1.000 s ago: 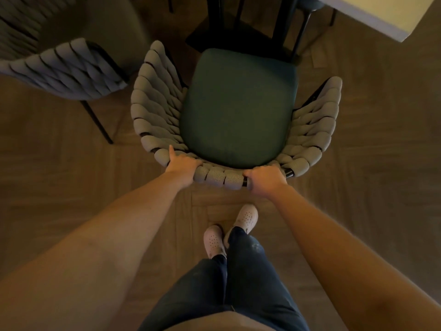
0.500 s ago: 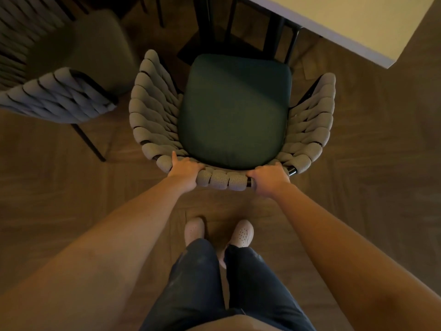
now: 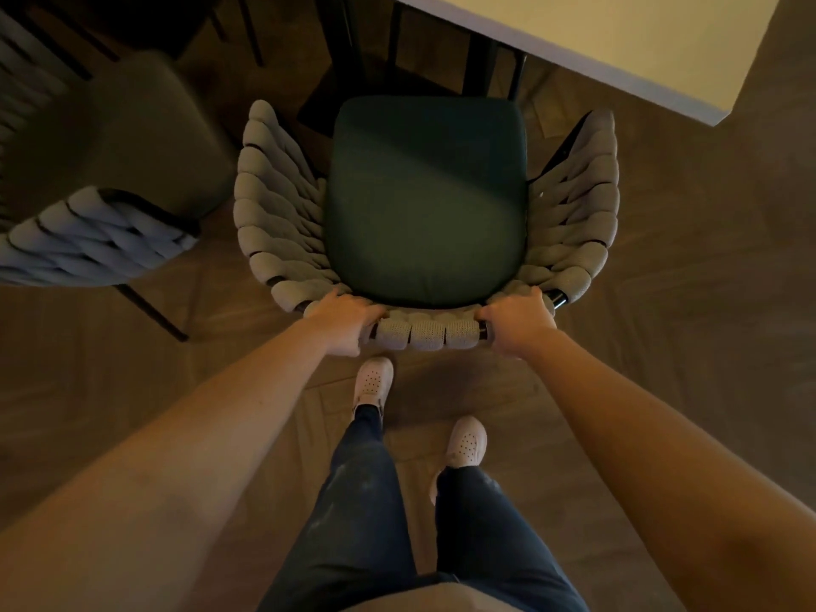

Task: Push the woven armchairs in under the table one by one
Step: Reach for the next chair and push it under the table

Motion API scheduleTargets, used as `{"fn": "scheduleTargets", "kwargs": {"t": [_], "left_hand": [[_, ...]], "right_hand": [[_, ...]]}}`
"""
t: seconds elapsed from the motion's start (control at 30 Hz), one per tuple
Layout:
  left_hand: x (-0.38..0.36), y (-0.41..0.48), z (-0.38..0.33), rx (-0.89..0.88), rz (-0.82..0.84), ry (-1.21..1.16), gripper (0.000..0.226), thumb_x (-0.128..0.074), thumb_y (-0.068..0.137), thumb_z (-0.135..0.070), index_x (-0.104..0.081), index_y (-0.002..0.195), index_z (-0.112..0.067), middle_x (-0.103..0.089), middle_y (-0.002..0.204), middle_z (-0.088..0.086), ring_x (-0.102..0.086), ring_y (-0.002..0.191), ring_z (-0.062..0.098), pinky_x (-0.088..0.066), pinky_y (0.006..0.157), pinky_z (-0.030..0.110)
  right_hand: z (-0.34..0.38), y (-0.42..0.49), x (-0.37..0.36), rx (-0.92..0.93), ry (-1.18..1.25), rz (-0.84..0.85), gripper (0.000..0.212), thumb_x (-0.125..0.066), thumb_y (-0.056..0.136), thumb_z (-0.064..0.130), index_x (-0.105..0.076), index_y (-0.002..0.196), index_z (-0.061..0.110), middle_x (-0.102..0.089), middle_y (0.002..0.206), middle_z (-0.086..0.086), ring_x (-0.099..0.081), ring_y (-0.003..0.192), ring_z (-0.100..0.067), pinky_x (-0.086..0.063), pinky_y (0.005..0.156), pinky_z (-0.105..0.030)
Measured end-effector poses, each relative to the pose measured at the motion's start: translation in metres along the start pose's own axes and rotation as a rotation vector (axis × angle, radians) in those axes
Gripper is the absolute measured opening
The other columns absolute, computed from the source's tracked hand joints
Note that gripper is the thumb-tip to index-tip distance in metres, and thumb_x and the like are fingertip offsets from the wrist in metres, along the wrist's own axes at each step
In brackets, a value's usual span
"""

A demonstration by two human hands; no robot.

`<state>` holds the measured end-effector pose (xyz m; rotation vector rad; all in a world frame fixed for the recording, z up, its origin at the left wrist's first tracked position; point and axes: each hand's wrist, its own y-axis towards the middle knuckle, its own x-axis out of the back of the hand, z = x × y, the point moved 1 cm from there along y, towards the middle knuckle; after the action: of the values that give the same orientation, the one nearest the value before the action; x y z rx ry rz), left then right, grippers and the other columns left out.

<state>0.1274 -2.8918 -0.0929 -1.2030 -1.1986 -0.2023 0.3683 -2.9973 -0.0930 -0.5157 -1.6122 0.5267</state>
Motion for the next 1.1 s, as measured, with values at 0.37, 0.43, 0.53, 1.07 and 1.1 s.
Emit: {"fn": "scheduleTargets", "kwargs": {"t": [0.37,0.43,0.53,1.07,1.1], "left_hand": [[0.02,0.006,0.026,-0.102,0.114,0.09,0.033,-0.052,0.096,-0.025,-0.052,0.129,-0.023,-0.062,0.111,0.003,-0.059,0.098,0.021,-0.049,0.081,0.034],[0.027,0.008,0.039,-0.123,0.109,0.108,0.035,-0.052,0.095,-0.025,-0.05,0.13,-0.026,-0.063,0.11,0.002,-0.059,0.098,0.022,-0.049,0.08,0.034],[0.039,0.011,0.063,-0.113,0.125,0.129,0.037,-0.053,0.094,-0.023,-0.049,0.131,-0.028,-0.062,0.106,0.001,-0.059,0.094,0.021,-0.049,0.079,0.034],[0.091,0.04,0.153,-0.191,0.159,0.315,0.037,-0.047,0.096,-0.016,-0.048,0.132,-0.027,-0.058,0.093,-0.001,-0.054,0.082,0.019,-0.04,0.068,0.029],[0.093,0.045,0.159,-0.194,0.157,0.308,0.039,-0.047,0.096,-0.018,-0.047,0.134,-0.029,-0.061,0.096,-0.001,-0.056,0.083,0.019,-0.042,0.069,0.03]], "right_hand": [[0.011,0.009,0.001,-0.031,0.058,-0.077,0.026,-0.055,0.087,0.038,-0.06,0.112,0.038,-0.064,0.1,0.009,-0.059,0.098,-0.018,-0.033,0.094,-0.042],[0.019,0.011,0.009,-0.039,0.084,-0.084,0.024,-0.055,0.088,0.036,-0.059,0.112,0.038,-0.064,0.099,0.008,-0.059,0.099,-0.019,-0.033,0.095,-0.043],[0.03,0.019,0.02,-0.076,0.136,-0.089,0.02,-0.054,0.089,0.036,-0.058,0.109,0.039,-0.064,0.097,0.009,-0.058,0.098,-0.018,-0.033,0.096,-0.043],[0.075,0.087,0.073,-0.173,0.229,-0.043,0.02,-0.054,0.089,0.029,-0.058,0.108,0.035,-0.065,0.096,0.006,-0.059,0.097,-0.021,-0.032,0.1,-0.049],[0.074,0.09,0.078,-0.177,0.24,-0.043,0.021,-0.054,0.09,0.027,-0.058,0.109,0.035,-0.065,0.096,0.006,-0.059,0.098,-0.021,-0.031,0.101,-0.05]]}}
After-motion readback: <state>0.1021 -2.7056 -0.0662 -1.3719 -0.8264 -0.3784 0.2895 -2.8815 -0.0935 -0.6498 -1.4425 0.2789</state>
